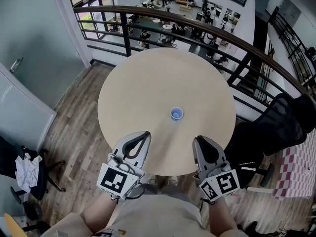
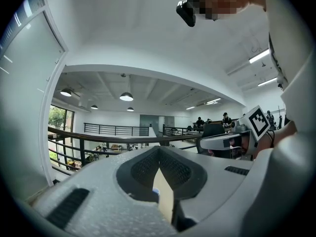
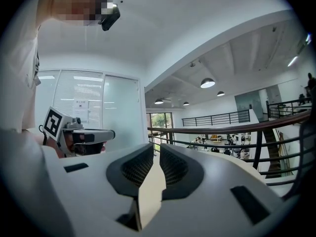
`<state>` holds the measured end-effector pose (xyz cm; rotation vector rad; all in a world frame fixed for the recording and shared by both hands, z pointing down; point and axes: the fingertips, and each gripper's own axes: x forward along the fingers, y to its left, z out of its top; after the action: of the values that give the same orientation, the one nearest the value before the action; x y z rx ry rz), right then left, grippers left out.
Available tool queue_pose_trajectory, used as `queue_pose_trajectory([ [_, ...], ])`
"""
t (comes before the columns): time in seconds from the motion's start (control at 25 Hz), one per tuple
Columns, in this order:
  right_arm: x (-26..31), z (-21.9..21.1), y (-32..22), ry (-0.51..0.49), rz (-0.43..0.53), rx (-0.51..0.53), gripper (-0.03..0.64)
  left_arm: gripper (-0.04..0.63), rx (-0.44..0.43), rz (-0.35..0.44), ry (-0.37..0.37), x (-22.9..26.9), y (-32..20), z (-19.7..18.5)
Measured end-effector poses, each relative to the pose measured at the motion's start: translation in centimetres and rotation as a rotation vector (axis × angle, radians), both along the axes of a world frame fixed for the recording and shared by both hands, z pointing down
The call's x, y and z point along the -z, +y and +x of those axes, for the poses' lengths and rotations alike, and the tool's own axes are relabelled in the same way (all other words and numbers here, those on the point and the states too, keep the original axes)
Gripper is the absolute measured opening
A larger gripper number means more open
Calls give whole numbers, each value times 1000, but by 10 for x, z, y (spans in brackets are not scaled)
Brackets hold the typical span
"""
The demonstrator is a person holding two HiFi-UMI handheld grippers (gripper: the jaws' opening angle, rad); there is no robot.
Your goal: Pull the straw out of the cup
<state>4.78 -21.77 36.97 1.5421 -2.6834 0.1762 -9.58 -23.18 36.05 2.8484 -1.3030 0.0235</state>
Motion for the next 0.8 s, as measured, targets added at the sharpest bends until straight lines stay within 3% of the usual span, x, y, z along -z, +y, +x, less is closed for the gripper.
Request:
queue_pose_trajectory([
  [0.16,-2,5,-3,-5,5,31,31,14,14,-7,-18,-2,-1,8],
  [0.2,-1,6,-4,-23,8,42,54,14,20,-15,-18,-3,-1,9],
  [0.24,0,7,-5,-42,6,51,119,14,27,-24,-16,-3,-1,10],
  [0.48,-8,21,-19,-42,-24,68,130,14,59,-30,-26,-2,-8,21],
  [0.8,-23,24,-44,97,20,147,130,14,110,-52,-32,-6,-31,30],
])
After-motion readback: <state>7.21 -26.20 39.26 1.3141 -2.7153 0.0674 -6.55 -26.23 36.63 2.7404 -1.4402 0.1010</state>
